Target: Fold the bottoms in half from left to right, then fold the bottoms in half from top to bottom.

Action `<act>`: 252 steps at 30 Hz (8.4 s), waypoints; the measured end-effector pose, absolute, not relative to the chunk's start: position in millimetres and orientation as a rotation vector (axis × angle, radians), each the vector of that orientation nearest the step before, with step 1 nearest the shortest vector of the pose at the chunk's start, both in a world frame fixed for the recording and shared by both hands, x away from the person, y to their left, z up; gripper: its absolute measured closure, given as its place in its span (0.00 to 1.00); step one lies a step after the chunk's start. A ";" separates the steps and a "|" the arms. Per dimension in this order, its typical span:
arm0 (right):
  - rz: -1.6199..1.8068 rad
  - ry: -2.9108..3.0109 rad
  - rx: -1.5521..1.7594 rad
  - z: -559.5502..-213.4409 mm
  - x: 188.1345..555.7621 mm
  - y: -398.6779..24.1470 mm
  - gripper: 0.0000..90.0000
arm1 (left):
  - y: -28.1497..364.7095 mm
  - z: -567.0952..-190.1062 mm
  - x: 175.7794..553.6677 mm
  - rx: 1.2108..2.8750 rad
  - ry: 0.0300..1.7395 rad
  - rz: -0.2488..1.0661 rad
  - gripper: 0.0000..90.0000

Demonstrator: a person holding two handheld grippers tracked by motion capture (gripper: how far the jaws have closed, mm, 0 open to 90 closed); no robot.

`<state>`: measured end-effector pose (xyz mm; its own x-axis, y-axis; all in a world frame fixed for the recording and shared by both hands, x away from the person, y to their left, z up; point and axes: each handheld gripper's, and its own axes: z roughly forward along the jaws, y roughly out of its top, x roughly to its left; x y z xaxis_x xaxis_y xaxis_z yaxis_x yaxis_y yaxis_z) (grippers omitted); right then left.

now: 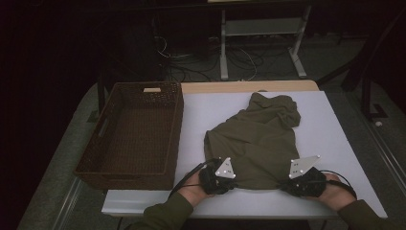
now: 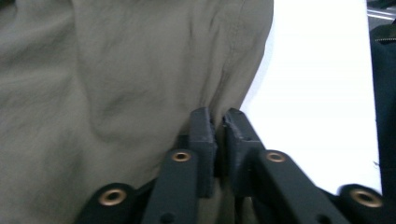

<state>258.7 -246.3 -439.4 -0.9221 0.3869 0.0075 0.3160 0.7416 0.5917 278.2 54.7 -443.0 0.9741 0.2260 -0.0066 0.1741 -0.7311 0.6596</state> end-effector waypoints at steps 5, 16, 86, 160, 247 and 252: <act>0.938 2.830 0.571 -439.0 260.7 -246.9 0.95 | 57.8 -442.5 281.7 2.390 0.293 0.012 0.96; 1.073 2.880 0.583 -426.9 248.9 -252.1 0.96 | 67.3 -433.5 259.7 2.377 0.261 -0.090 0.97; 1.075 2.372 1.136 -416.8 337.6 -289.5 0.43 | 52.3 -411.4 381.2 2.149 0.795 0.260 0.48; 1.129 2.344 1.285 -426.3 394.9 -277.4 0.43 | 75.4 -415.6 385.2 2.082 0.849 0.264 0.30; 0.993 2.267 1.604 -444.0 502.8 -281.7 0.65 | 72.3 -416.1 367.3 2.087 0.829 0.264 0.19; 1.008 2.244 1.673 -447.1 502.0 -283.4 0.73 | 70.7 -415.8 371.8 2.087 0.840 0.274 0.19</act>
